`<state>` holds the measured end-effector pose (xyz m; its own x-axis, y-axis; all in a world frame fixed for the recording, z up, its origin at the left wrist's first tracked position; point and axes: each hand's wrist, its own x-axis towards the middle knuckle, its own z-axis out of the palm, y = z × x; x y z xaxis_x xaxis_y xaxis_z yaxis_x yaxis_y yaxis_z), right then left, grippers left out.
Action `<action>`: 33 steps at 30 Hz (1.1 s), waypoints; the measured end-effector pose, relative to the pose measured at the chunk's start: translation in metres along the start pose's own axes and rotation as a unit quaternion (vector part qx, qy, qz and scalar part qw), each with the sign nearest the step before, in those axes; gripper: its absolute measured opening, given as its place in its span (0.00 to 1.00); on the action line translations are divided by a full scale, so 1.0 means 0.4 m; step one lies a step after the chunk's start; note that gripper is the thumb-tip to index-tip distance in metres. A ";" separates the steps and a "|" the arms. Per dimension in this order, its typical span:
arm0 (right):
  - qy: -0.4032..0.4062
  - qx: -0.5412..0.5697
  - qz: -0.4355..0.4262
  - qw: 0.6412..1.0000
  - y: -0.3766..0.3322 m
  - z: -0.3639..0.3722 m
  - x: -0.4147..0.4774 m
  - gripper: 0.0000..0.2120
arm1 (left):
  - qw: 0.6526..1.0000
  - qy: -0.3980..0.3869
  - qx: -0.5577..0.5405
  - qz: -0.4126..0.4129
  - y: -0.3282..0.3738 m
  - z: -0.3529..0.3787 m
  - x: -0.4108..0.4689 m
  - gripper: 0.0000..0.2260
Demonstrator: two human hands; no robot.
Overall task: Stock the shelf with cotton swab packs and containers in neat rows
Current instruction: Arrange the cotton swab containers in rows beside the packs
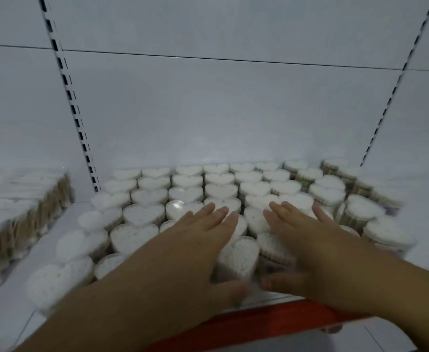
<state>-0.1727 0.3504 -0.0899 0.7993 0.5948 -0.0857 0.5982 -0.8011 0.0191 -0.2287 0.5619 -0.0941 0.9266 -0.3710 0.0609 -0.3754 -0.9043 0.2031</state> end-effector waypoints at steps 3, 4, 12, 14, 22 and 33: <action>0.030 -0.039 -0.010 0.999 0.006 0.029 0.017 0.46 | 0.995 -0.021 0.089 -0.048 0.016 0.050 0.062 0.46; 0.043 -0.049 -0.014 0.998 0.003 0.035 0.020 0.44 | 0.991 -0.031 0.114 -0.063 0.018 0.054 0.070 0.46; 0.237 -0.034 -0.014 0.971 0.012 0.083 0.015 0.32 | 0.977 -0.094 0.181 -0.057 0.023 0.049 0.083 0.43; 0.212 -0.031 -0.015 0.977 0.011 0.071 0.014 0.33 | 0.976 -0.115 0.173 -0.058 0.025 0.039 0.083 0.43; 0.197 0.089 -0.076 0.973 0.188 -0.071 0.098 0.21 | 0.996 0.033 0.083 0.008 0.070 0.043 0.127 0.43; 0.130 0.070 -0.123 0.981 0.215 -0.039 0.194 0.13 | 0.992 0.127 0.021 0.015 0.123 0.058 0.152 0.24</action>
<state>-0.0581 0.3287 -0.0794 0.6294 0.7541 0.1878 0.7763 -0.6209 -0.1084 -0.1912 0.4898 -0.1029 0.8877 -0.3382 0.3124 -0.3992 -0.9035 0.1561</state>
